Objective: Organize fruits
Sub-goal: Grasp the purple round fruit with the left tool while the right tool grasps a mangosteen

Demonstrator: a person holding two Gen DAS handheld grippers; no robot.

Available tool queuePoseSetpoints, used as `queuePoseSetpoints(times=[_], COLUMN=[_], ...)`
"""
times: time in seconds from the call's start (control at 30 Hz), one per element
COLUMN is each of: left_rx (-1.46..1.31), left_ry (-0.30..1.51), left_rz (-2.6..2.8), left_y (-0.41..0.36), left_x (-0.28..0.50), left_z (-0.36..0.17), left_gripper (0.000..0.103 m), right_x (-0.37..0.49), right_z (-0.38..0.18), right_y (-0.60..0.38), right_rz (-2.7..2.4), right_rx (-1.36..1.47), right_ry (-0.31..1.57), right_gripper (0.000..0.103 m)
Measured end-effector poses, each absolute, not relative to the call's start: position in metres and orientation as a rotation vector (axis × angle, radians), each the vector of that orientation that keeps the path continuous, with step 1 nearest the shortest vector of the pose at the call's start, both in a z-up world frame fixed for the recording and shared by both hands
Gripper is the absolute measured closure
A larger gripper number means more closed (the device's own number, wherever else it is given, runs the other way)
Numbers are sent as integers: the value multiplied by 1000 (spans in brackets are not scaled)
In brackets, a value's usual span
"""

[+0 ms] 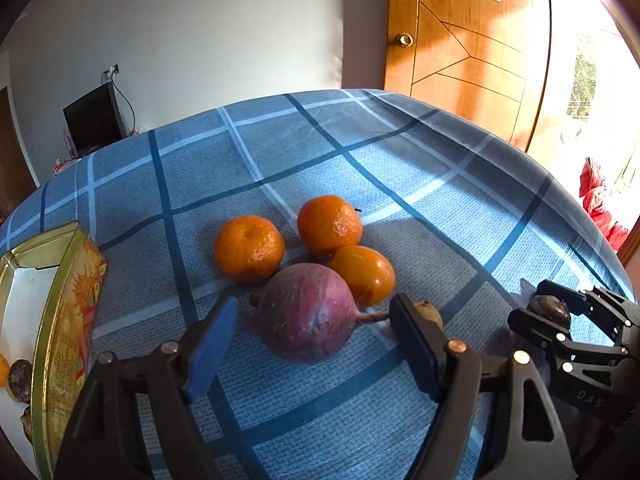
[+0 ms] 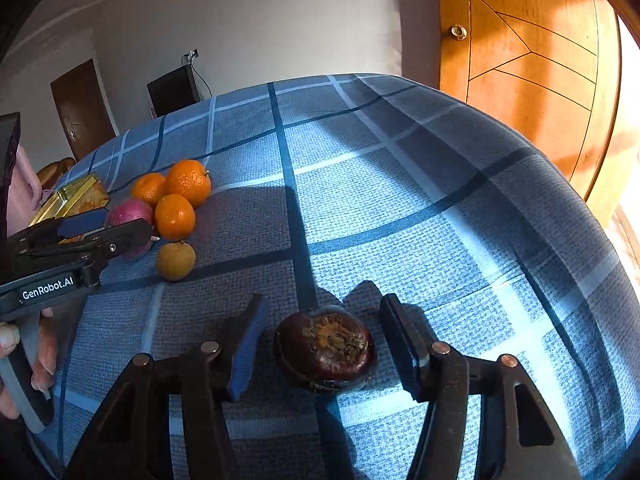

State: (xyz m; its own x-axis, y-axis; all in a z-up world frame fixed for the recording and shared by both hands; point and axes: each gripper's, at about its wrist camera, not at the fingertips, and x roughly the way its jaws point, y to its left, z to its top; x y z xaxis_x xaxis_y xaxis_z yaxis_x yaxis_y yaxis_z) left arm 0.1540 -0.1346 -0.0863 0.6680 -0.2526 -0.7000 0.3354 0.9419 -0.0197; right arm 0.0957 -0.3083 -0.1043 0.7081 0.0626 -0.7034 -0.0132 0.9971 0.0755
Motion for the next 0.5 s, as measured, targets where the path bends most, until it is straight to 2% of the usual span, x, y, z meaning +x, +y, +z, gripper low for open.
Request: queuePoseSetpoints(times=[0.17, 0.23, 0.27, 0.47, 0.5], left_rx=[105, 109, 122, 102, 99], left_ry=[784, 771, 759, 763, 764], left_rz=[-351, -347, -335, -355, -354], left_y=[-133, -132, -132, -125, -125], left_x=[152, 149, 147, 146, 146], left_z=[-87, -86, -85, -85, -85], left_gripper=[35, 43, 52, 52, 49], right_x=[94, 94, 93, 87, 86], right_z=[-104, -104, -103, -102, -102], right_y=[-308, -308, -308, -306, -305], right_rz=[55, 58, 69, 74, 75], right_rx=[62, 61, 63, 60, 57], right_ry=[779, 778, 774, 771, 772], right_gripper=[49, 49, 49, 47, 47])
